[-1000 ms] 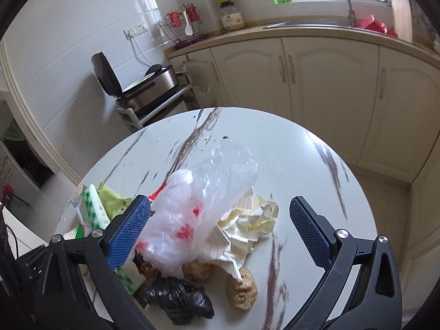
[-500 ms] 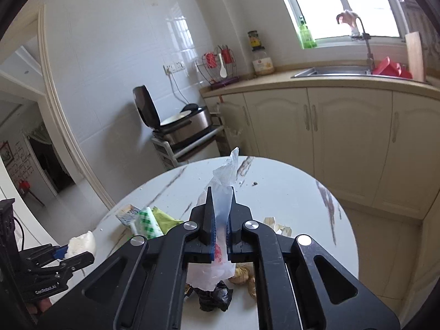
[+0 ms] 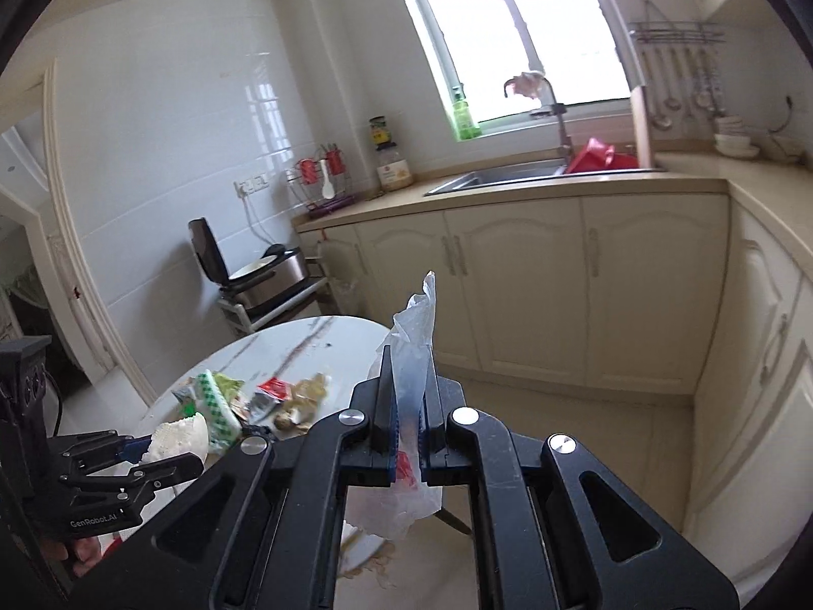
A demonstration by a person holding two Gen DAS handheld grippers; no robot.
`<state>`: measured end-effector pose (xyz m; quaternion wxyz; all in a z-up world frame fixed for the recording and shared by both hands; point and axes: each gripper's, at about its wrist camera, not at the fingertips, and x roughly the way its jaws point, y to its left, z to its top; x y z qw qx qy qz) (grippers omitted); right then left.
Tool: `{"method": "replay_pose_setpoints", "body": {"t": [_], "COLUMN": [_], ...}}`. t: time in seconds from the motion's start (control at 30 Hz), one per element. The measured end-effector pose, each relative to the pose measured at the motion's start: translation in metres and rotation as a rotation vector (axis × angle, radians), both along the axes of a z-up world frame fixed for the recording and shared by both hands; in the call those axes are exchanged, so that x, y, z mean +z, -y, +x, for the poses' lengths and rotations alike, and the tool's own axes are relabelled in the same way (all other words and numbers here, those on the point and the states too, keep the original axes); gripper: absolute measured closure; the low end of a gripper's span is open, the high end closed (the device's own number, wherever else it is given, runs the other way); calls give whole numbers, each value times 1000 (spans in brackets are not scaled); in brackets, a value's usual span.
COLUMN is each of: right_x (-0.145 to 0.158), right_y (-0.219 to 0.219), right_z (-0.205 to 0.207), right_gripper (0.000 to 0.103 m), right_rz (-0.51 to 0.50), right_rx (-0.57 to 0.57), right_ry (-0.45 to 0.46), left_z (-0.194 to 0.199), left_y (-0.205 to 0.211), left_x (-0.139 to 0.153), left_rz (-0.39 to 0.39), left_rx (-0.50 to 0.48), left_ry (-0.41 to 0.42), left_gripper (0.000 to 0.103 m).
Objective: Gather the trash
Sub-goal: 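Carry both bags to the blue bin and open both tools over it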
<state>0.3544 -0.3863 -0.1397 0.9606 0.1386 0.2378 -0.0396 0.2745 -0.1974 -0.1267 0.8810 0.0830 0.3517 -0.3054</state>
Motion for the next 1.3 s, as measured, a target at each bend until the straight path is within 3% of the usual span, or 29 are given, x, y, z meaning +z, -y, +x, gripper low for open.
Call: {"method": "replay_pose_setpoints", "body": {"t": [0.13, 0.3, 0.53, 0.7, 0.83, 1.0, 1.07, 1.13, 1.23, 1.3], "right_x": [-37, -109, -211, -261, -287, -299, -297, -289, -270, -249], "right_y": [47, 95, 141, 153, 156, 156, 156, 153, 147, 141], "right_z": [-26, -48, -46, -31, -22, -17, -18, -20, -24, -31], "right_gripper": [97, 97, 97, 97, 95, 90, 86, 68, 67, 62], "right_rz": [7, 40, 138, 185, 203, 238, 244, 241, 228, 226], "right_rx": [-98, -200, -252, -239, -225, -216, -215, -212, -217, -226], "right_ry": [-83, -219, -397, -486, -525, -529, -521, -502, -474, -447], "left_z": [1, 20, 56, 77, 88, 101, 97, 79, 58, 46], "left_y": [74, 145, 199, 223, 226, 220, 216, 211, 195, 179], "left_x": [-34, -110, -220, -262, -269, -258, -245, -231, -204, -185], "left_rz": [29, 95, 208, 299, 322, 321, 312, 297, 275, 242], "left_rx": [-134, -255, -312, -336, -327, -286, -263, -254, -228, -216], "left_ry": [-89, -249, -424, -467, -458, -426, -401, -374, -319, -290], "left_gripper": [67, 67, 67, 63, 47, 46, 45, 45, 43, 35]}}
